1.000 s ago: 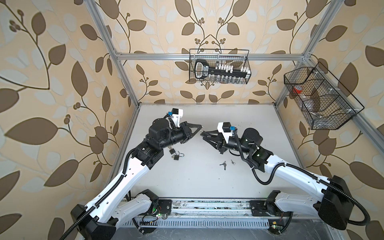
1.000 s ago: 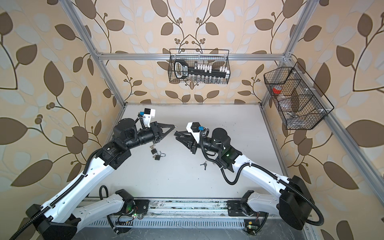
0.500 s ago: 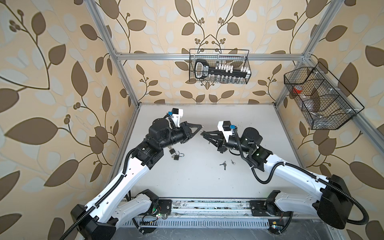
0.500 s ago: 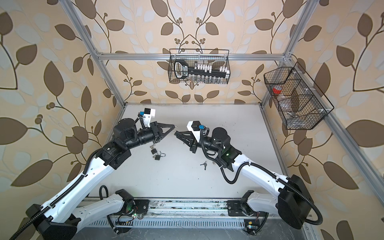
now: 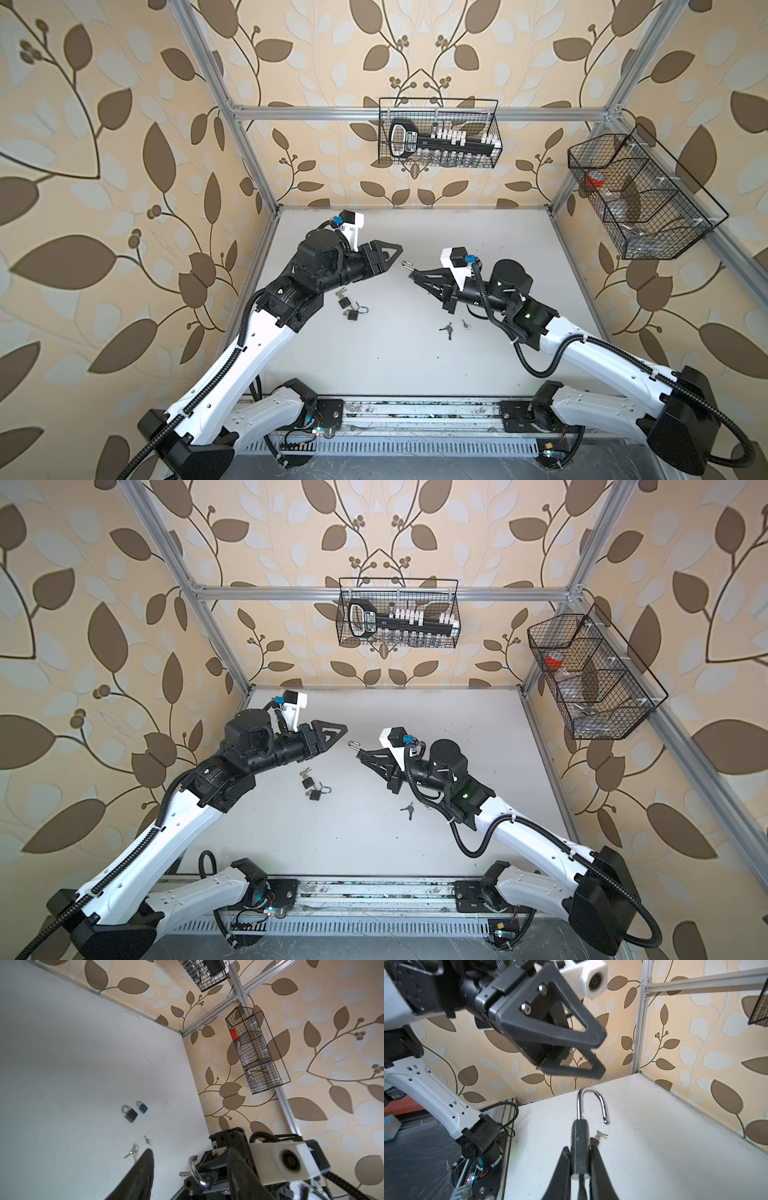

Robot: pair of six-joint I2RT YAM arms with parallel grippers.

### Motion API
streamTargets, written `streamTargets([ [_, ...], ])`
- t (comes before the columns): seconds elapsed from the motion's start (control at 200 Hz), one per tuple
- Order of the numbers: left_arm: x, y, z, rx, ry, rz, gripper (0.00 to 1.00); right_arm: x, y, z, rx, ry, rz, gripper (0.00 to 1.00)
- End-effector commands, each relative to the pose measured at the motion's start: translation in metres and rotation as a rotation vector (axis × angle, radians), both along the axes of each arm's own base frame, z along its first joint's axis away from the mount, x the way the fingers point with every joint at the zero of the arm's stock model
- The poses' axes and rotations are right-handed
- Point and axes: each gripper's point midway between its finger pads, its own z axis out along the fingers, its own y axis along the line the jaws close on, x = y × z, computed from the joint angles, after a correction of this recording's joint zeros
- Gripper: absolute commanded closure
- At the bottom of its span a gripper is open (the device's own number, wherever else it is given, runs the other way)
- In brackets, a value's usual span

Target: Lock with the key

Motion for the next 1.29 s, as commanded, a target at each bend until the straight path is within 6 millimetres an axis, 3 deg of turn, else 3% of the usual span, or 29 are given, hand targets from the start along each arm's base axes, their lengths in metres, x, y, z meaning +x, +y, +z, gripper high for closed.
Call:
streamTargets([
  [0.0,0.0,0.003,-0.004,0.142,-0.074,-0.036,0.4,-0.004,-0.007,-0.002,-0.04,-0.028,-0.011,1.0],
  [0.375,0.003,-0.003,-0.001,0.187,-0.128,-0.082,0.17,0.0,-0.03,0.0,-0.023,-0.067,-0.139,1.0],
  [0.59,0.004,-0.005,0.001,0.182,-0.134,-0.094,0.11,0.0,-0.028,0.002,-0.025,-0.039,-0.12,1.0],
  [0.685,0.004,-0.005,0.0,0.184,-0.136,-0.089,0.02,-0.005,-0.024,0.005,-0.003,-0.03,-0.079,1.0],
  [0.715,0.005,-0.004,0.0,0.183,-0.138,-0.087,0.01,0.001,-0.029,0.006,0.001,-0.027,-0.099,1.0],
  [0.85,0.003,-0.005,0.0,0.179,-0.148,-0.093,0.01,-0.001,-0.031,0.006,0.011,-0.005,-0.059,1.0],
  [0.975,0.004,-0.01,-0.002,0.193,-0.152,-0.13,0.01,-0.019,-0.025,0.009,0.018,0.015,0.106,1.0],
  [1.1,0.0,-0.021,-0.005,0.19,-0.142,-0.206,0.11,-0.031,-0.022,0.014,0.005,0.016,0.209,1.0],
  [1.29,-0.009,-0.039,-0.015,0.151,-0.113,-0.336,0.27,-0.031,-0.022,0.022,0.017,0.004,0.213,1.0],
])
